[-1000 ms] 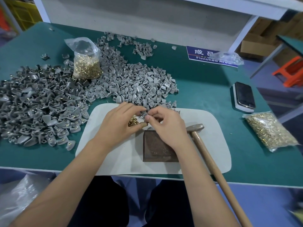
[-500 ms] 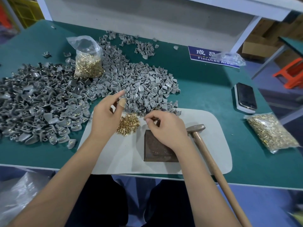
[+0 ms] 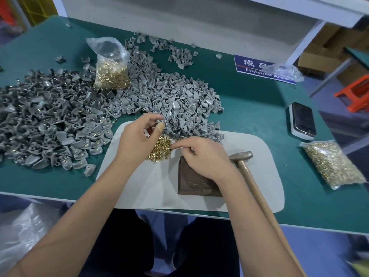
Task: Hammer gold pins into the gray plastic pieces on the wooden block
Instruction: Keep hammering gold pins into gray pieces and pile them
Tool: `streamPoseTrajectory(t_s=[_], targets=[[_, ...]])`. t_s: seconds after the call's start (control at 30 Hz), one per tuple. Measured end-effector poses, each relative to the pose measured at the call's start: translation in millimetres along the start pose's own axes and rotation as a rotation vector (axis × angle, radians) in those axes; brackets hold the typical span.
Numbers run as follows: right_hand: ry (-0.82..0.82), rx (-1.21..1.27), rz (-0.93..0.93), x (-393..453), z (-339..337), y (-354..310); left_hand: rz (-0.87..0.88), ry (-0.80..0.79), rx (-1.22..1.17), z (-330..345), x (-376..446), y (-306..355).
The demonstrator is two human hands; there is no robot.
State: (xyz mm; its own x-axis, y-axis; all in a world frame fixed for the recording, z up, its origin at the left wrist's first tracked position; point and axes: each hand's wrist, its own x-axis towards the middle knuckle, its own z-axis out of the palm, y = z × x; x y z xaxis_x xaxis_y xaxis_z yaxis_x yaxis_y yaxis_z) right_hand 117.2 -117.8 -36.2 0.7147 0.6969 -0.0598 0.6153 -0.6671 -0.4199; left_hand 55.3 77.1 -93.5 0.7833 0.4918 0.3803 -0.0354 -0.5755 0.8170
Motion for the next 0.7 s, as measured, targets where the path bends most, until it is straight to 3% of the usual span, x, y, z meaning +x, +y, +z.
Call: streamPoseTrajectory(t_s=[0.7], targets=[[0.116, 0.056, 0.122, 4.3, 6.9, 8.0, 0.036, -0.053, -0.002, 0.5, -2.3, 2.0]])
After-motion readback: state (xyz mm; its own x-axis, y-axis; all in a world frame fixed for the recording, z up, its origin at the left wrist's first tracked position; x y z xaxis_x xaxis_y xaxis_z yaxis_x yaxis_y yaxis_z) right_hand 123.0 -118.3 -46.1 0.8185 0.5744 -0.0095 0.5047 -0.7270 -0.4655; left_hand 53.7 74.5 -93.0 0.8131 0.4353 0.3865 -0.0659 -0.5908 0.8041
